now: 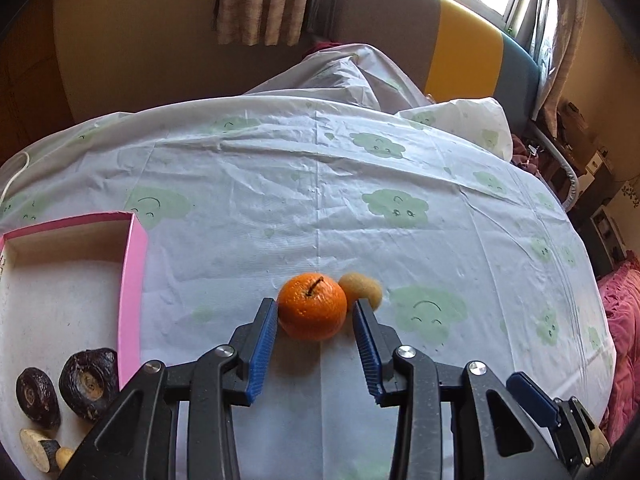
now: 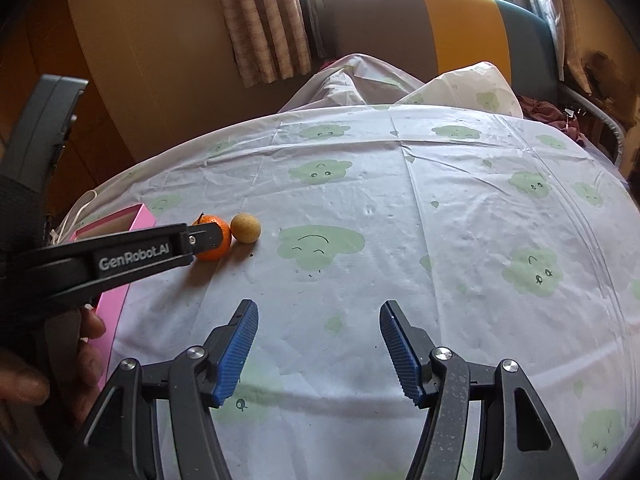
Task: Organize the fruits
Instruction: 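Grasp the second mandarin orange with the left gripper, then grasp the small tan fruit with the right gripper while the left holds the mandarin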
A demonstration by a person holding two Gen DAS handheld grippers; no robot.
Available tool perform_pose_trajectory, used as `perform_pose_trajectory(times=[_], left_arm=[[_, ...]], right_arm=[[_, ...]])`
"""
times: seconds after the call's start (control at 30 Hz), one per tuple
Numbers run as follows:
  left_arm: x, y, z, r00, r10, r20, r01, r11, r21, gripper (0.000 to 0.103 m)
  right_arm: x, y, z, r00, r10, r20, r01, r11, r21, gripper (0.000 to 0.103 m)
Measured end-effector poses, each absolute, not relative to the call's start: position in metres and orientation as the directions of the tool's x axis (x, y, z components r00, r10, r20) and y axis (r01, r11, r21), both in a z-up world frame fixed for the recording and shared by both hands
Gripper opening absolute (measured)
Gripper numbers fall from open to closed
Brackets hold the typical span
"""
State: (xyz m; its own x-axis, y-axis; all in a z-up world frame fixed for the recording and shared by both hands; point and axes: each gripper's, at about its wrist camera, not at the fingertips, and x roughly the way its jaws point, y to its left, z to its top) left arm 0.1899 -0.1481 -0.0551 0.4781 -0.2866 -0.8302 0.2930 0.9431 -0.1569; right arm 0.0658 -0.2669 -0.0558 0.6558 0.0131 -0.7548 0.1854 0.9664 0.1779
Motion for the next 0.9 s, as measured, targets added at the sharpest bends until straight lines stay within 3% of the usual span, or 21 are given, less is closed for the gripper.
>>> perform_pose_trajectory(times=[0.23,0.37,0.6,0.9], left_arm=[[0.198,-0.129,-0.064,0.452,-0.383,-0.806,0.256,0.921,-0.294,0.039],[0.179,-0.125,-0.06,0.46,-0.354,-0.814,0.276,0.929,-0.248,0.039],[0.124,-0.115,-0.059,0.502,-0.322,-0.803,0.298,0.936,-0.189,0.039],[0.115,-0.113,-0.063,0.547,-0.33,-0.769,0.297,0.936,-0.191,0.039]], right_arm=[[0.07,-0.273,-0.058,0.653,0.025,-0.757,0.181,0.965,0.188,0.064],[0.076,-0.275,-0.057,0.653,0.035,-0.756,0.167,0.968,0.189,0.062],[0.098,-0.282,-0.052,0.652,0.13,-0.747,0.113,0.957,0.266,0.039],[0.152,-0.245,-0.055,0.591,0.23,-0.773,-0.049,0.967,0.25,0.038]])
